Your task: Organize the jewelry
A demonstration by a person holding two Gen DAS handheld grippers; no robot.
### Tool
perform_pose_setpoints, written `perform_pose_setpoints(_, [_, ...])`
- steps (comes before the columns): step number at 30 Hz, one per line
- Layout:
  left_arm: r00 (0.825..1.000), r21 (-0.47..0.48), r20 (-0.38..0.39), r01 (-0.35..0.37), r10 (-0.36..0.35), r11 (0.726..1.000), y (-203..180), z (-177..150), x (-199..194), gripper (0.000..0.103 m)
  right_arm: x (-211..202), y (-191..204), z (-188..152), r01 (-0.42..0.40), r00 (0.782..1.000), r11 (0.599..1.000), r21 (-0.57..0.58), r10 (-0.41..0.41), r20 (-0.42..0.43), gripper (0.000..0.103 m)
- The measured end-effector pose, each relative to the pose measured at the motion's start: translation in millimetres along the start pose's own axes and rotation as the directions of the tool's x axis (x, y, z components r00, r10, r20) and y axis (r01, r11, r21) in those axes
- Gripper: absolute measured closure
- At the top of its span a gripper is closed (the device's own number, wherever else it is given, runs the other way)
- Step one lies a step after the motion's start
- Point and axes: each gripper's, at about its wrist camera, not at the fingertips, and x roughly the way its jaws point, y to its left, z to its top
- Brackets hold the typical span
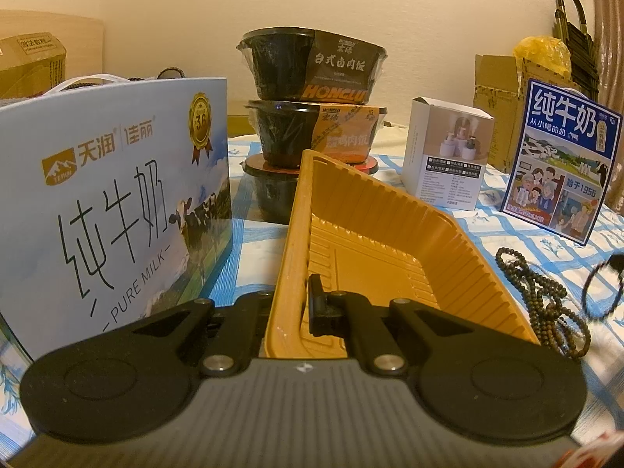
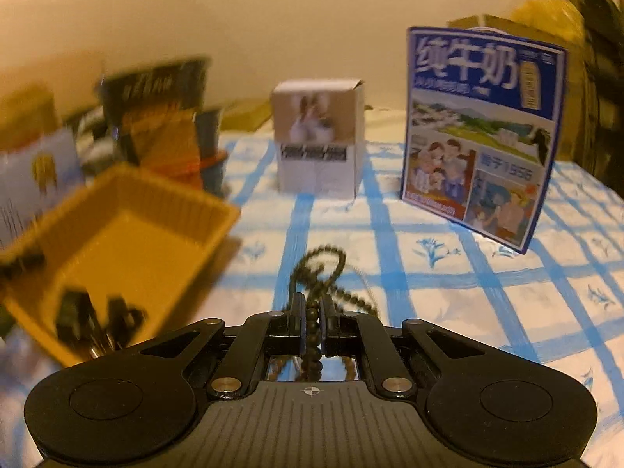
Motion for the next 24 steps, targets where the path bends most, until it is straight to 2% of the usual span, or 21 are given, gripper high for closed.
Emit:
perform_pose_setpoints(7, [1.000,-0.001,0.000,0.000,0.000,1.000,0,0,0,0.098,-17,-2,22,-0.101,0.995,0.987,0.124,0.100,0.013,0.097])
perform_pose_setpoints(12, [1.000,-0.001,0.000,0.001,-0.001,1.000,0,0,0,0.098,-13,21,24,-0.216,0.976,0.962,0.168,0.217,0.015,0.097])
perform_pose_setpoints(14, [1.000,-0.001,0.001,0.003,-0.003,1.000,0,1,-1,0.098,-8,34,23,-0.272,0.962,0.943,0.189,0.274,0.015,0.097])
perform_pose_setpoints(19, [1.000,-0.003,0.003,0.005,-0.005,1.000,-1,1,-2,0.098,10,69,20,-0.416,0.903,0.873,0.255,0.429,0.005,0.097])
perform_pose_setpoints(24, [1.000,-0.008,0.002,0.007,-0.007,1.000,-1,1,-3,0.098,30,106,15,-0.497,0.853,0.815,0.297,0.521,-0.002,0.097])
